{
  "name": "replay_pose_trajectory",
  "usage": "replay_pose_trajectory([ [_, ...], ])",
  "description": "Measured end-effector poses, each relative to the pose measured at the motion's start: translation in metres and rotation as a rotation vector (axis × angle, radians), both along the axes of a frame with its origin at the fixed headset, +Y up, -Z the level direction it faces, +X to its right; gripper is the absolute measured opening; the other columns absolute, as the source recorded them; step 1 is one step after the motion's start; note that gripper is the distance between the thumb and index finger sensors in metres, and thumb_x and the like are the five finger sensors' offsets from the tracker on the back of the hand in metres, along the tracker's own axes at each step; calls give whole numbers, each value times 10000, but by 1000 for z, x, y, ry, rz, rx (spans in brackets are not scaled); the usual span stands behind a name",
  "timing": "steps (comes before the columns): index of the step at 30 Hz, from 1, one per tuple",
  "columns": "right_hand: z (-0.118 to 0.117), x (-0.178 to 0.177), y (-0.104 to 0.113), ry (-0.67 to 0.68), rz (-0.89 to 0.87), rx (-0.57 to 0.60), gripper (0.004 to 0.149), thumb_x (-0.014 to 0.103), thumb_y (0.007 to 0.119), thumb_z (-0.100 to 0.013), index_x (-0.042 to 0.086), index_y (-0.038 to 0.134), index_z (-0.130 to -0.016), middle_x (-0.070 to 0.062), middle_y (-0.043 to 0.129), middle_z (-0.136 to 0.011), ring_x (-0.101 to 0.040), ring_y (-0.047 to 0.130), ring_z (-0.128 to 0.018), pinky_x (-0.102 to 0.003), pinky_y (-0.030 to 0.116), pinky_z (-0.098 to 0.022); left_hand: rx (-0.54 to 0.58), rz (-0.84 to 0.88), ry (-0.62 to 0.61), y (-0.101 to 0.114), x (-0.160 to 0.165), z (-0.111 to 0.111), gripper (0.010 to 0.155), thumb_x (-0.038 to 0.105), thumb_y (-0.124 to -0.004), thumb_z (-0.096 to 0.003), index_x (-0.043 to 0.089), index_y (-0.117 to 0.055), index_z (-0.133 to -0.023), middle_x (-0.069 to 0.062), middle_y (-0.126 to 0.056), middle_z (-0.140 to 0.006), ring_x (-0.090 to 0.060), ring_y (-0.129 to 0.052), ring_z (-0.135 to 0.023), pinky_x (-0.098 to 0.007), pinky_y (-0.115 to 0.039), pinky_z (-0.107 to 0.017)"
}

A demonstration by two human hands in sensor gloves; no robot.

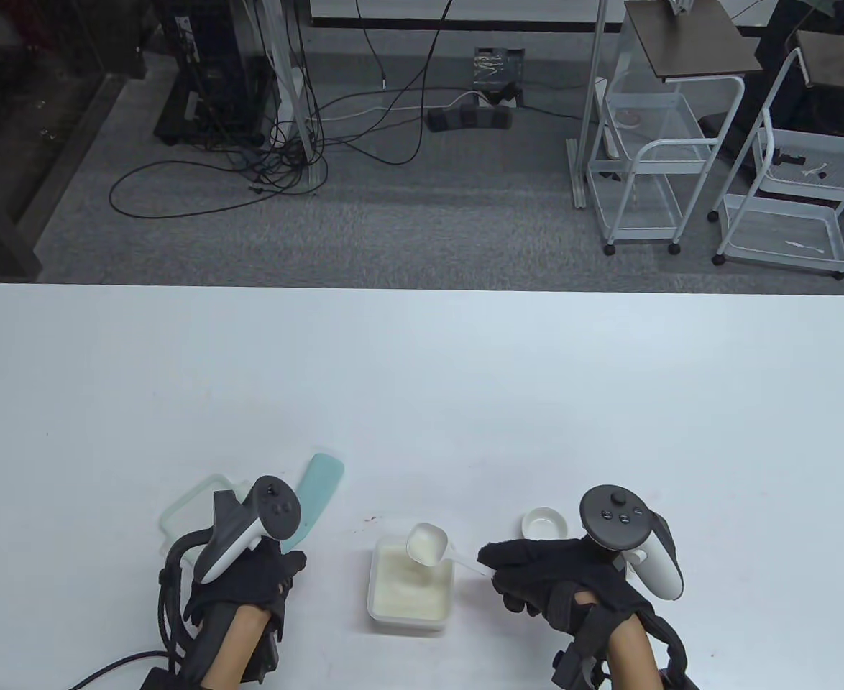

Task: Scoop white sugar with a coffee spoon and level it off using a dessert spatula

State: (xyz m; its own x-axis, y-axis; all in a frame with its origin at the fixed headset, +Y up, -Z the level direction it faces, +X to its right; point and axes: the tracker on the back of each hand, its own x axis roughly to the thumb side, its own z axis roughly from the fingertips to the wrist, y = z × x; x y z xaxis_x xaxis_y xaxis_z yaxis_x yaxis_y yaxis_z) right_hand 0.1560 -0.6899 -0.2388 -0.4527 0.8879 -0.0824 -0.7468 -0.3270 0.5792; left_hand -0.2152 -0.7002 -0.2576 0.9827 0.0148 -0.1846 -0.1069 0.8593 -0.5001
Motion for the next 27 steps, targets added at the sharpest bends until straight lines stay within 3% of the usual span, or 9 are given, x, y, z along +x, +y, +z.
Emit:
replay_pose_trajectory([
  [7, 0, -2, 0, 8, 12, 2, 415, 104, 810, -543, 11, 801, -947, -270, 876, -803, -404, 935, -590, -428, 833, -410, -39, -196, -9, -20, 8, -4, 739, 499, -813, -547, 65, -638, -1119, -198, -825, -1054, -343, -971, -833, -538, -866, -610],
  [10, 0, -3, 1, 11, 19, 6, 415, 105, 809, -543, 13, 800, -948, -269, 876, -804, -404, 935, -589, -428, 833, -409, -67, -270, -2, -30, 18, -3, 816, 496, -802, -554, 43, -514, -1169, -270, -689, -1141, -382, -946, -881, -493, -917, -587],
  [15, 0, -3, 1, 11, 22, 7, 415, 106, 808, -544, 11, 799, -948, -271, 875, -804, -406, 935, -590, -429, 833, -409, -168, -391, -16, -43, 32, 1, 750, 452, -730, -596, 27, -511, -1174, -282, -682, -1150, -398, -944, -903, -482, -933, -587],
  [27, 1, -3, 1, 11, 23, 1, 415, 104, 805, -546, 13, 797, -951, -269, 870, -811, -410, 932, -597, -431, 831, -412, -65, -530, -79, -48, 44, 2, 627, 391, -765, -579, 37, -690, -1091, -230, -880, -1014, -236, -1077, -746, -405, -984, -528],
])
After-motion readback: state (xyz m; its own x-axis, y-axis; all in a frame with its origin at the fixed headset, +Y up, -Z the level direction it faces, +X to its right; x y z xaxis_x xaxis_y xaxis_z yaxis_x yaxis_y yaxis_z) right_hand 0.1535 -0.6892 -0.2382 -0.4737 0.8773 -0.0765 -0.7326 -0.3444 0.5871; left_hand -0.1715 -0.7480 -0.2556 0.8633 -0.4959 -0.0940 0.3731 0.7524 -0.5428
